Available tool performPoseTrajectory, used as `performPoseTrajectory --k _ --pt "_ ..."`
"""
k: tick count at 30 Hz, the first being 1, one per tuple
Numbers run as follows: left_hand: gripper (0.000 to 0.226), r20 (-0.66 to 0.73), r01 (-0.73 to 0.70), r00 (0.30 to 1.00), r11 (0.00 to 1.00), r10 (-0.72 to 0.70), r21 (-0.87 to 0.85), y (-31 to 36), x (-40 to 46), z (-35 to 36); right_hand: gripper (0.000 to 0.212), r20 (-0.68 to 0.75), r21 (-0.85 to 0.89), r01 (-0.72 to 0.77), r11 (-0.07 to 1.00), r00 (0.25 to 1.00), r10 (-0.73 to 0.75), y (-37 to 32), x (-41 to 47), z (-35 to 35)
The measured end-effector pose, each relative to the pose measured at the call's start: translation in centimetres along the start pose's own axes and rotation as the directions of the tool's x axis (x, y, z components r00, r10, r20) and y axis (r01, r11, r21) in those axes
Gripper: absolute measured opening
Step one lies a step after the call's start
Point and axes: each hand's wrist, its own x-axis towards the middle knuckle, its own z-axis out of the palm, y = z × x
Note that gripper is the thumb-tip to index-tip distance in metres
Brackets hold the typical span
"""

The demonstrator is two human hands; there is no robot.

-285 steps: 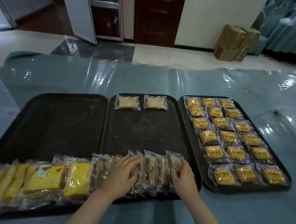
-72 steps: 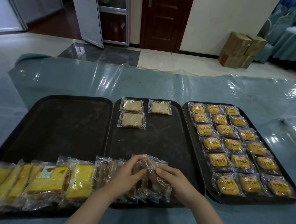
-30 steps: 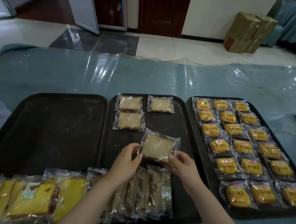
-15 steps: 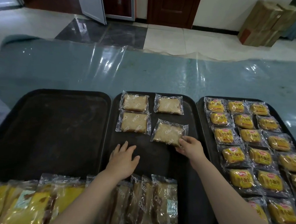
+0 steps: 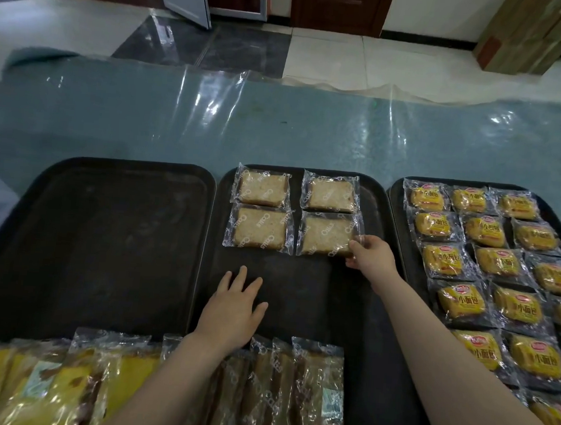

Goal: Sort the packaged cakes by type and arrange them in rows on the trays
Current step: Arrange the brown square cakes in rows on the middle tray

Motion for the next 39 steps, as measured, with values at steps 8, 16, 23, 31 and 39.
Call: performPoseTrajectory --k 8,16,23,31,39 --pt "0.055 -0.036 -0.005 0.999 1.0 0.005 -0.005 -0.2 0.0 0.3 0.015 -0.03 -0.222 0.018 0.975 0.999 -0.025 -0.6 0.4 0.0" --pt "0.056 -0.042 -0.014 0.999 1.0 0.013 -0.026 -0.3 -0.2 0.2 0.046 -0.026 -0.446 0.09 0.891 0.993 -0.113 -0.9 -0.3 -0.8" --pt "0.053 0.016 -0.003 1.0 0.962 0.007 -0.272 -0.3 -0.8 -0.8 0.064 -0.072 -0.448 0.123 0.886 0.982 -0.172 -0.5 -3.1 -1.8" --pt "0.047 -0.031 -0.085 0.996 0.936 0.079 -0.342 0.6 -4.1 -0.8 0.054 0.006 -0.421 0.142 0.896 0.988 -0.153 0.8 -8.4 -2.5" --pt "0.043 -0.133 -0.175 0.981 0.929 0.138 -0.327 0.7 -7.6 -0.2 0.04 0.108 -0.377 0.133 0.917 0.989 -0.099 3.7 -14.0 -1.8"
